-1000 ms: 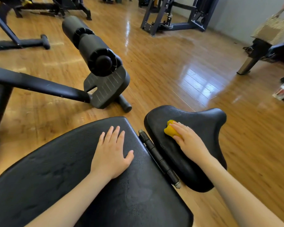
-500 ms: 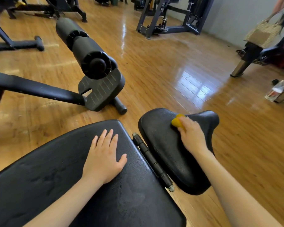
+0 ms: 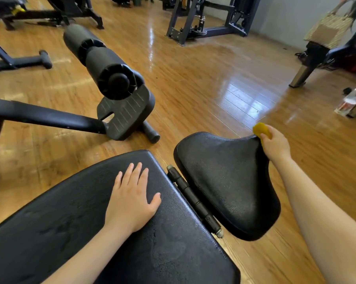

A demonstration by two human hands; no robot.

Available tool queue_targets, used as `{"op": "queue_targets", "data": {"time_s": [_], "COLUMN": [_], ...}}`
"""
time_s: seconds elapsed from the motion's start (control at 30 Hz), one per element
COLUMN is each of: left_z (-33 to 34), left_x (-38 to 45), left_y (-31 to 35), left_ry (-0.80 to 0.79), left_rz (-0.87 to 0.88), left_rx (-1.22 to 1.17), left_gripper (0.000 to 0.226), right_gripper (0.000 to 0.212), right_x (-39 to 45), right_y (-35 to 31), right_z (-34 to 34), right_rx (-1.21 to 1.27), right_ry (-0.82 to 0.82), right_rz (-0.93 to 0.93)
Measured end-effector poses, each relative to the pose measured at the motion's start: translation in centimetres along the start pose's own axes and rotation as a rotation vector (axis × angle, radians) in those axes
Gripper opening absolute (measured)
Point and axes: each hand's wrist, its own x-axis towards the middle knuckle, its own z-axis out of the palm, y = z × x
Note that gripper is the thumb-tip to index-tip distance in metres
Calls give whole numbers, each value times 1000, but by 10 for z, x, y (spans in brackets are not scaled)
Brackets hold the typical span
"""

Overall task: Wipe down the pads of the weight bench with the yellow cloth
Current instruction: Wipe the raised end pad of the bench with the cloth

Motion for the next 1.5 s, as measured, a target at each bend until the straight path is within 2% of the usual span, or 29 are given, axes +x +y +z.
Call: {"op": "queue_targets", "data": {"time_s": [0.1,0.23,0.37,0.43,0.53,0.57,0.63,0.73,0.83,0.9,0.97,1.03,1.17,1.33,1.43,1.5], "left_z": [0,0,-2,-1,0,1,1,0,0,0,-1,-3,-3,-1,0,0], "left_x": [0,-1,0,2,1,0,-1,-1,0,-1,-1,0,1,1,0,0], "left_y": [-1,2,3,2,1,1,1,-1,1,2,1,1,1,1,0,-2], "left_ry": [-9,-10,-8,-5,-10,-13,-9,-8,4,8,9,8,7,6,2,3], "left_rz": [1,4,4,1,4,3,2,5,12,11,4,10,5,10,9,3], "left_rx": [15,23,23,19,31,33,24,28,25,17,9,16,11,12,16,21], "left_gripper": [92,93,92,92,92,92,91,91,91,90,91,92,91,92,91,92], "right_gripper": [30,37,37,35,34,35,31,26,45,52,50,46,40,39,31,29], "right_x": [-45,-115,-86,-54,-18,-11,-6,-27,-52,-53,-41,-26,-8,6,-8,-34], "right_y": [-8,10,9,6,4,3,-4,-31,-54,-60,-57,-46,-27,-14,-12,-12], "right_z": [21,45,24,15,11,13,18,36,64,68,58,42,16,12,21,31], "right_rx": [-50,-219,-177,-137,-44,-69,-197,-348,-370,-367,-343,-324,-331,-291,-295,-269], "right_ry": [-70,-178,-205,-114,-2,19,28,-98,-312,-406,-461,-432,-271,-117,-29,-67], "right_rz": [-217,-446,-534,-481,-206,-120,-87,-301,-547,-601,-610,-550,-372,-191,-234,-360]}}
